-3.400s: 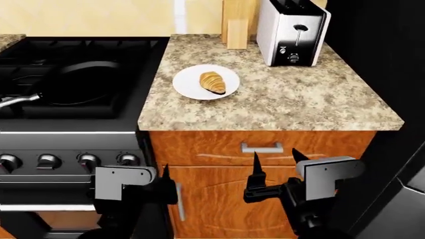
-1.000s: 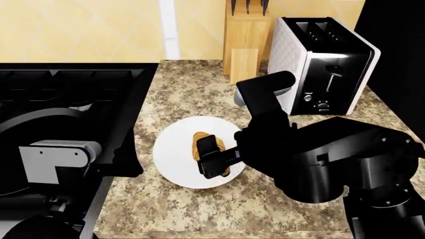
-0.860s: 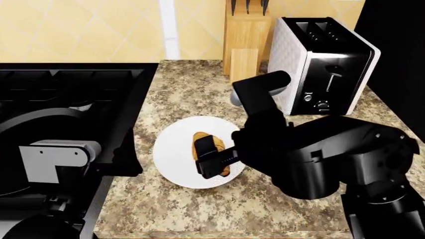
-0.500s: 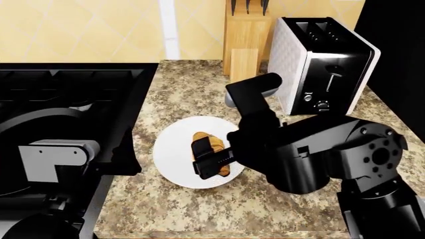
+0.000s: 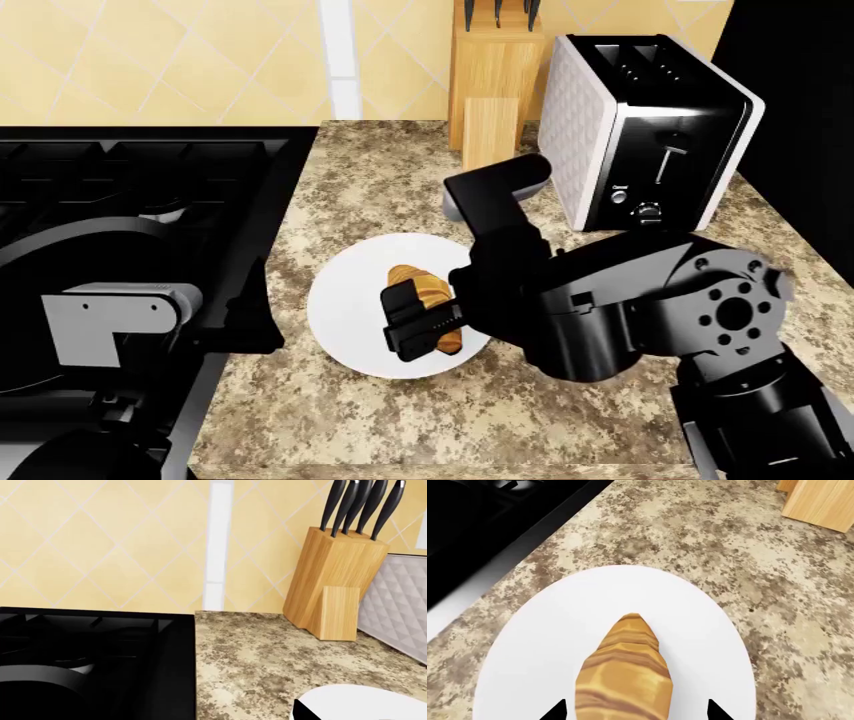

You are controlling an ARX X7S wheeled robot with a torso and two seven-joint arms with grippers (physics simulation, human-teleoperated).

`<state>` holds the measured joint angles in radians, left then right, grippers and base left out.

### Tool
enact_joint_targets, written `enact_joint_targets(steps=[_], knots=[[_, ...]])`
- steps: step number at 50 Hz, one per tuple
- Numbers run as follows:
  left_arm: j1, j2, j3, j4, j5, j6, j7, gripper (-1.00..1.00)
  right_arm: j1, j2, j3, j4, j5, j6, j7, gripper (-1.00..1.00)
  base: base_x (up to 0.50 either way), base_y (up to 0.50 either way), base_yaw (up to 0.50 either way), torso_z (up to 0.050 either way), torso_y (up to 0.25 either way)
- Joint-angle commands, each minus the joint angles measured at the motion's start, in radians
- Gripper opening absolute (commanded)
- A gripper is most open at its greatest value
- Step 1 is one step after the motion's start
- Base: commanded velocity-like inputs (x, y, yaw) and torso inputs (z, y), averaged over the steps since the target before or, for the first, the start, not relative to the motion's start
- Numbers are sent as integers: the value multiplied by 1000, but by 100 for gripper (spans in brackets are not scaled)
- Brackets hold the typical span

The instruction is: Pick the croissant and place it on the pan. Then turn on the stove to warm the croissant.

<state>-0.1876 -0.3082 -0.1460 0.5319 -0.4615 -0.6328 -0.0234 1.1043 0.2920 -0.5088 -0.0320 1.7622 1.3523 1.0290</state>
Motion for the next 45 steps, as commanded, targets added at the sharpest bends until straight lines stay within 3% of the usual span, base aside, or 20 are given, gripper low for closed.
enact_joint_targets(steps=[1,45], knots=[[1,-2,3,-6,-2,4,-4,100,1,2,-18,13,-35,-9,-42,100,0,0,0,0,0],[-3,-15,16,-11,-5,0,-31,100,15,2,-89,34,-109,-37,-179,100,0,0,0,0,0]])
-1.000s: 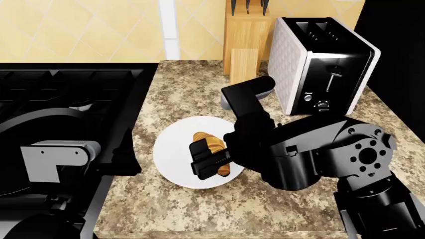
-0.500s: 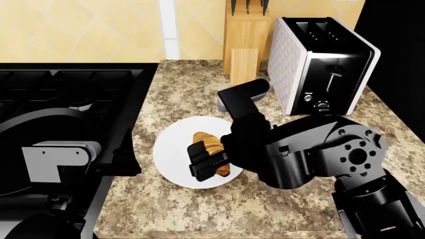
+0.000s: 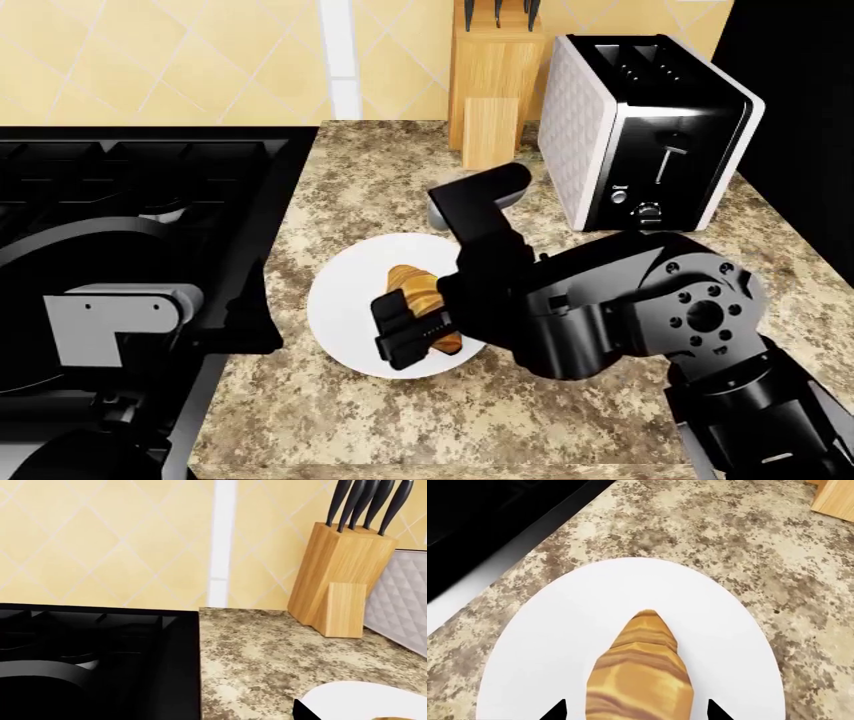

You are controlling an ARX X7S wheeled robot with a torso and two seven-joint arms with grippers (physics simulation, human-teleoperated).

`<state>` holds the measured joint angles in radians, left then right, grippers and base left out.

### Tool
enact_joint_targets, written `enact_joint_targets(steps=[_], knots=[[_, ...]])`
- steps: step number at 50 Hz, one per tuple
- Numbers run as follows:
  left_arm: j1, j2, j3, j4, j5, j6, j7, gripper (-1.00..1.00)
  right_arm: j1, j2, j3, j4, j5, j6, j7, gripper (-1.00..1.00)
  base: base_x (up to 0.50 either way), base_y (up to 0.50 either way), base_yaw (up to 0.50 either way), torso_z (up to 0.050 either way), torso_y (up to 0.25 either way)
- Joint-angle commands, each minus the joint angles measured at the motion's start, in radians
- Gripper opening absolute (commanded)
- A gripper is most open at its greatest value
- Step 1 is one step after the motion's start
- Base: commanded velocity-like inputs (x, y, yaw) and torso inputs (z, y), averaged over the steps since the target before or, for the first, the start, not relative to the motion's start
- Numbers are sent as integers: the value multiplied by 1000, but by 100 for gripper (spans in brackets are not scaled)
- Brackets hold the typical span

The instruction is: Pick the croissant and place it on the pan. Then turn on the stove to warm the croissant.

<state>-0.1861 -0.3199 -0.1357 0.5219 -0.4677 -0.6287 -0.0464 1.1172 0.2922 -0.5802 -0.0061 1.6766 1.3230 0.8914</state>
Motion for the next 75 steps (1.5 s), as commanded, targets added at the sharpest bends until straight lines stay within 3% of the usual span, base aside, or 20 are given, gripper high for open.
enact_joint_targets(steps=[1,75], knots=[[-6,-4,6,-2,1,-4,-9,100,2,3,-19,9,-25,-8,-44,100,0,0,0,0,0],[-24,-14,44,-56,-2,15,-29,100,8,23,-103,52,-106,-72,-167,100,0,0,0,0,0]])
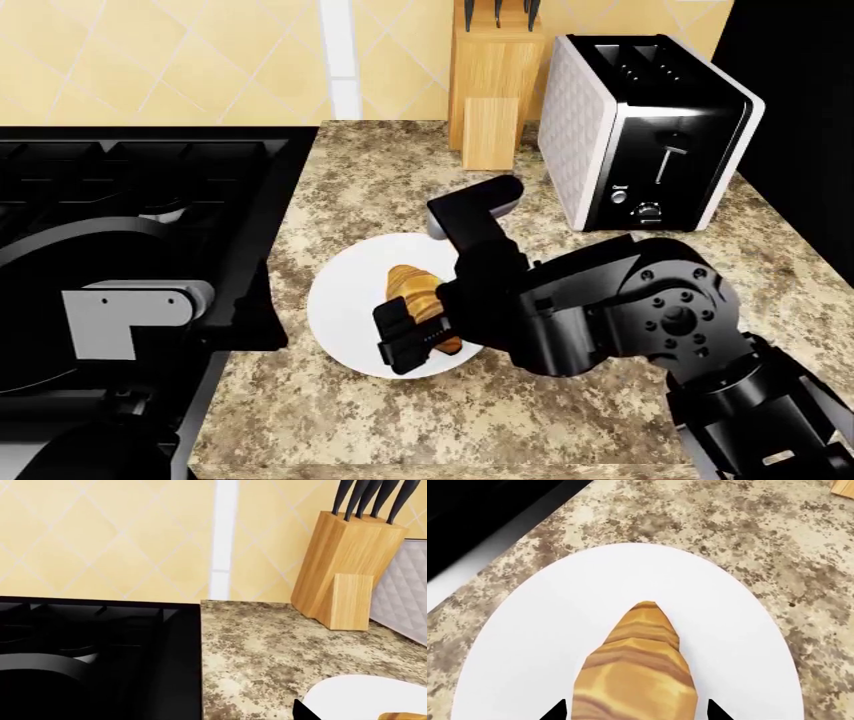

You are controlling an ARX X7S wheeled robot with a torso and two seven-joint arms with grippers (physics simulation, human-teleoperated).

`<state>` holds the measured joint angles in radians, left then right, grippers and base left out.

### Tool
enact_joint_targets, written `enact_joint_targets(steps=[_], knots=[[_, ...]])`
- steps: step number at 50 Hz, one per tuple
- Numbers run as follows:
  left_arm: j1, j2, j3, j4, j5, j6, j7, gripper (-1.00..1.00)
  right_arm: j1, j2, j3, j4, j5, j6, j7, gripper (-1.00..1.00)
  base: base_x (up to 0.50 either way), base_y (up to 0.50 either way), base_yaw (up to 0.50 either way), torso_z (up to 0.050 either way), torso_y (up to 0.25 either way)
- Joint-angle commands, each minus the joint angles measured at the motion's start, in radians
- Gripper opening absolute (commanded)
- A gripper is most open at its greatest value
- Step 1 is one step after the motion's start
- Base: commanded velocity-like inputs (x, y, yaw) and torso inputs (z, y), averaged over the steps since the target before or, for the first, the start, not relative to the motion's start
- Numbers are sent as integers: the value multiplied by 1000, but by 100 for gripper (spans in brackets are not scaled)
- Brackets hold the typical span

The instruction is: Pick the croissant and place it on the pan. Then turn on the stove to warm the croissant.

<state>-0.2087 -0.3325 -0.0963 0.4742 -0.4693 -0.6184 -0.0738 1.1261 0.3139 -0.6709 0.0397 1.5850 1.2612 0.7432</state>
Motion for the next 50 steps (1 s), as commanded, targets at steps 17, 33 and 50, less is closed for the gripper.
enact_joint_targets(steps=[17,33,50], knots=[[0,-4,9,-21,-3,14,-3,100,1,2,-30,17,-28,-23,-39,100,0,0,0,0,0],[-3,-10,11,3,-14,0,-17,100,9,18,-23,-26,3,-24,-14,-100,0,0,0,0,1],[5,-20,10,51,-29,-18,-35,100,0,45,0,-98,33,-48,38,-100,0,0,0,0,0]])
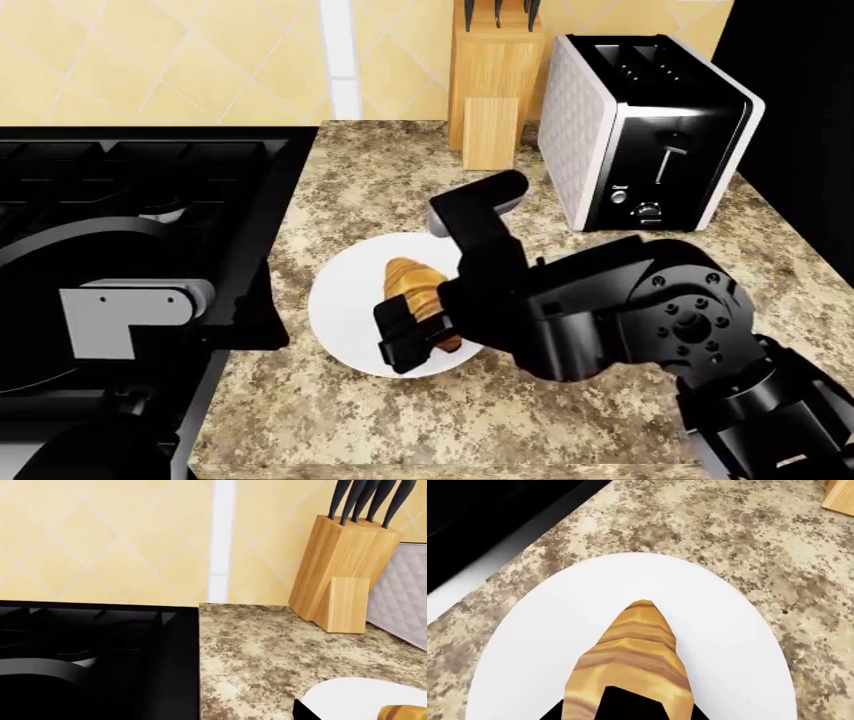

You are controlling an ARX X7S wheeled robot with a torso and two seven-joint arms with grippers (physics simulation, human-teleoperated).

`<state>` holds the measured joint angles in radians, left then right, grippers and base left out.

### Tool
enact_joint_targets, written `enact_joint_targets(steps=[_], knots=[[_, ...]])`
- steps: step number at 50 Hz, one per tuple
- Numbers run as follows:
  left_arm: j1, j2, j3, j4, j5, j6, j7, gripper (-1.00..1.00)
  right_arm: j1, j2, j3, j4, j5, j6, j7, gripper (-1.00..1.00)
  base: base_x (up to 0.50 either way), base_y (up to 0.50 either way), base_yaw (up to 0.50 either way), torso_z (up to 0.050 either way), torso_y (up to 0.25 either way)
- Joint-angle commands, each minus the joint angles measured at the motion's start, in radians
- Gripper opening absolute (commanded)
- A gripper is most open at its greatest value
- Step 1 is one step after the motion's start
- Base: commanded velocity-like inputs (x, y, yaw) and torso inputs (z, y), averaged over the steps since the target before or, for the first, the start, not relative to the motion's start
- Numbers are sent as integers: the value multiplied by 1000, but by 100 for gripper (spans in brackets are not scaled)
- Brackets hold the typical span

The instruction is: Pick the croissant and place it on the pan. Then turn on the stove to warm the croissant.

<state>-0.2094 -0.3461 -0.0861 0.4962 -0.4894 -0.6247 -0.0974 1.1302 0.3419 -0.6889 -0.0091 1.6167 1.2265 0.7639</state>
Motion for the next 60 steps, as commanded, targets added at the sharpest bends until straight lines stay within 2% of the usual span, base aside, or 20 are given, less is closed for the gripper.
enact_joint_targets(steps=[1,27,38,54,60], knots=[[6,-7,0,33,-9,-14,-13,100,-8,20,22,-58,-2,-20,14,-100,0,0,0,0,0],[4,-28,50,114,-8,-85,-57,100,-90,137,98,-312,-150,-174,-73,-100,0,0,0,0,0],[-6,-33,66,125,-9,-101,-68,100,-117,162,112,-347,-174,-206,-82,-100,0,0,0,0,0],[0,-36,71,126,-12,-97,-72,100,-128,164,115,-352,-182,-228,-90,-100,-499,194,0,0,1],[-3,-38,73,133,-17,-103,-77,100,-133,171,123,-363,-233,-263,-105,-100,0,0,0,0,0]])
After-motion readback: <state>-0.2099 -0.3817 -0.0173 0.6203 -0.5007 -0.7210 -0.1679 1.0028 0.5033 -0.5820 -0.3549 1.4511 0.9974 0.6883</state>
